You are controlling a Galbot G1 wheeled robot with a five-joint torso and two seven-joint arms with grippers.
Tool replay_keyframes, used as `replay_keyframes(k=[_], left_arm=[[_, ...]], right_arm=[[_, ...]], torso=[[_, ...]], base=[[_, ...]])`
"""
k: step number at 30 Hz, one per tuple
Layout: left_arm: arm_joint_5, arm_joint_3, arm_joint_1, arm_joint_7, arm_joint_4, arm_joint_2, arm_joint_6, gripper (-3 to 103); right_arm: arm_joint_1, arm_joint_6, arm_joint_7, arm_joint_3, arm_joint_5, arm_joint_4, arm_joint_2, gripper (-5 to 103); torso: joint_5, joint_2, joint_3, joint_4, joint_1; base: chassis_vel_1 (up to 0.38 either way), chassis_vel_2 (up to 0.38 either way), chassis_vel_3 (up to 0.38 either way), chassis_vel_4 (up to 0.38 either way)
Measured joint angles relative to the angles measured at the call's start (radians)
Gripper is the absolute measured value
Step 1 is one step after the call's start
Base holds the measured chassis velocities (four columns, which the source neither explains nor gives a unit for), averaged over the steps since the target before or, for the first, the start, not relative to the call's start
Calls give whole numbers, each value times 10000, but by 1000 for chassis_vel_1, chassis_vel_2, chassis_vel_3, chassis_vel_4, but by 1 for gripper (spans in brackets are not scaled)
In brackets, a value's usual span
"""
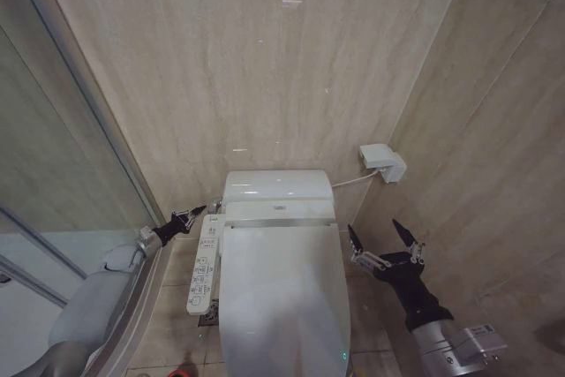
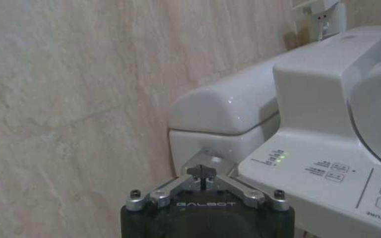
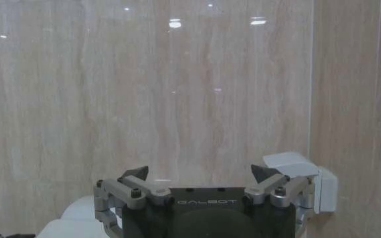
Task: Open the toilet lid, clean the toilet bowl with a toilet brush, close the toilet lid, and flush.
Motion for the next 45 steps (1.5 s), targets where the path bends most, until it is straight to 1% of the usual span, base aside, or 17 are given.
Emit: replay_keyframes(k=[5,16,21,24,26,29,33,36,43,45], left_arm=[[3,42,-17,124,166,-156,-34,0],[1,12,-42,229,449,-279,-138,0],[-24,24,-341,371,895,-425,-262,0],[-30,10,-514,408,1156,-548,-337,0],[-26,-46,-652,489,1479,-670,-405,0],[5,-101,-772,559,1783,-787,-435,0],[135,-208,-878,584,2118,-913,-433,0],[193,-311,-981,594,2473,-1018,-537,0],[212,-504,-1186,537,2894,-1089,-648,0],[247,-715,-1260,511,3014,-1141,-790,0]], right_arm=[[0,0,0,0,0,0,-1,100],[0,0,0,0,0,0,0,100],[0,0,0,0,1,0,0,100],[0,0,0,0,0,0,0,100],[0,0,0,0,0,0,0,100],[0,0,0,0,0,0,-1,100],[0,0,0,0,0,0,0,100],[0,0,0,0,1,0,0,100],[0,0,0,0,1,0,0,100],[0,0,0,0,0,0,0,100]], torso=[[-1,0,0,1,0],[-1,0,0,2,0],[0,0,0,5,0],[-1,1,0,0,0],[0,1,0,4,0],[-1,1,0,4,0],[-3,0,1,-1,0],[-3,0,1,2,0],[-2,0,1,6,0],[-4,0,1,-3,2]], base=[[0,0,0,0],[0,0,0,0],[0,0,0,0],[0,0,0,0],[0,0,0,0],[0,0,0,0],[0,0,0,0],[0,0,0,0],[0,0,0,0],[0,0,0,0]])
